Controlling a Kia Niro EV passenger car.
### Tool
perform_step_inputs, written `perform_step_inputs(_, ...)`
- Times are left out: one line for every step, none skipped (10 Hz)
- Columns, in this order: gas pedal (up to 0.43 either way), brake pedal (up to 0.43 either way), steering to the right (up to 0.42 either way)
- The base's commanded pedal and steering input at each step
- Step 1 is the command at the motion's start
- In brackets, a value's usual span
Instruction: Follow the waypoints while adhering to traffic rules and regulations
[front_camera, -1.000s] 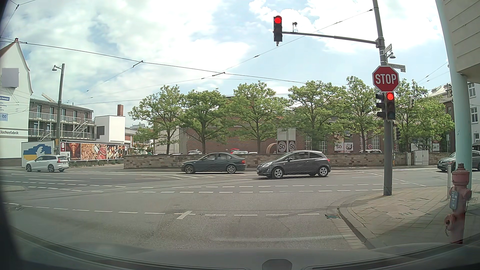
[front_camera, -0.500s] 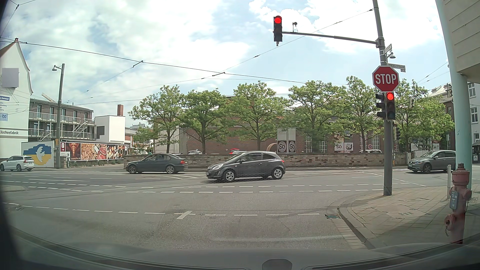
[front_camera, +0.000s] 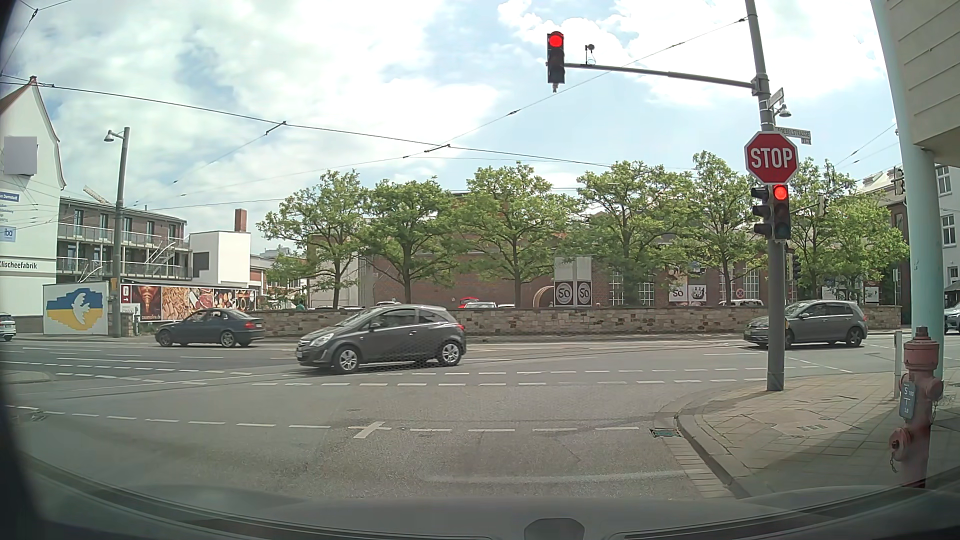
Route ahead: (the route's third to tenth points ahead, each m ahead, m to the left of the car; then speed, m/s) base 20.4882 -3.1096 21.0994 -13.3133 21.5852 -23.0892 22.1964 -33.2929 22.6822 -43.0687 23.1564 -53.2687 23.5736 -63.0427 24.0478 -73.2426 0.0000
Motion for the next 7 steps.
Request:
perform_step_inputs(0.0, 0.323, 0.036)
perform_step_inputs(0.0, 0.323, 0.036)
perform_step_inputs(0.0, 0.323, 0.036)
perform_step_inputs(0.0, 0.323, 0.036)
perform_step_inputs(0.0, 0.323, 0.036)
perform_step_inputs(0.0, 0.323, 0.036)
perform_step_inputs(0.0, 0.323, 0.036)
